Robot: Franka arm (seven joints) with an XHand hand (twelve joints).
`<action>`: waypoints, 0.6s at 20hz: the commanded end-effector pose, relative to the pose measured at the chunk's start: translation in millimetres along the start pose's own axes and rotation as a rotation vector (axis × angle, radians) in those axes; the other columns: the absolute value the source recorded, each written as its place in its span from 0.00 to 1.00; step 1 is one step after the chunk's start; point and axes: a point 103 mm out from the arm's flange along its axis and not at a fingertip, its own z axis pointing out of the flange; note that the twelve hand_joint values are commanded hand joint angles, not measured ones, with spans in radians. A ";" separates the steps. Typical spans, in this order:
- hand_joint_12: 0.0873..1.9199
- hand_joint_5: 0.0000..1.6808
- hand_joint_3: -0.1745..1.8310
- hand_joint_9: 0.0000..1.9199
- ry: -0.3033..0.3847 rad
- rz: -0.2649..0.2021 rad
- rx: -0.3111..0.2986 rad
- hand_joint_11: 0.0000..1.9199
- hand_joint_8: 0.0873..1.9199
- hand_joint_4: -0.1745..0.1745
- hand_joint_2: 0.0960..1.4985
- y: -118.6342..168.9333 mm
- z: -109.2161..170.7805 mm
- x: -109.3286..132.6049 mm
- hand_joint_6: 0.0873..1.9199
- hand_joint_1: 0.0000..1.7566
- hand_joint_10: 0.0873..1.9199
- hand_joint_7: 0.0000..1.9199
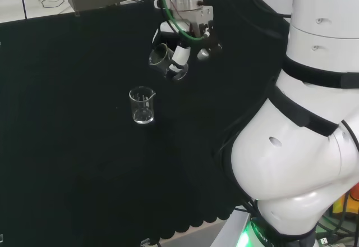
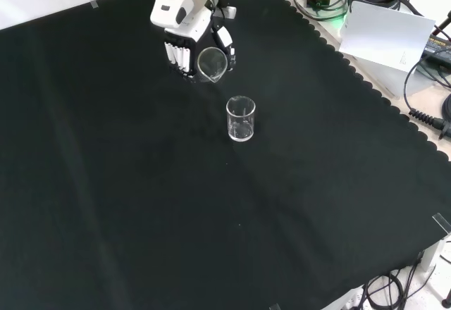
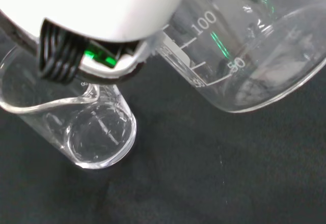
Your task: Place the beaker back on the table.
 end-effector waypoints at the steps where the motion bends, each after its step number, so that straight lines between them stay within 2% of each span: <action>1: 0.40 0.67 0.60 0.77 0.090 -0.024 -0.102 0.58 0.45 0.09 0.28 5.3 14.5 -21.6 0.50 0.75 0.41 0.69; 7: 0.40 0.66 0.59 0.77 0.166 -0.038 -0.163 0.58 0.45 0.11 0.29 19.0 29.2 -34.9 0.50 0.75 0.40 0.69; 12: 0.39 0.67 0.57 0.77 0.232 -0.048 -0.190 0.58 0.43 0.12 0.30 33.0 39.3 -42.8 0.48 0.75 0.38 0.69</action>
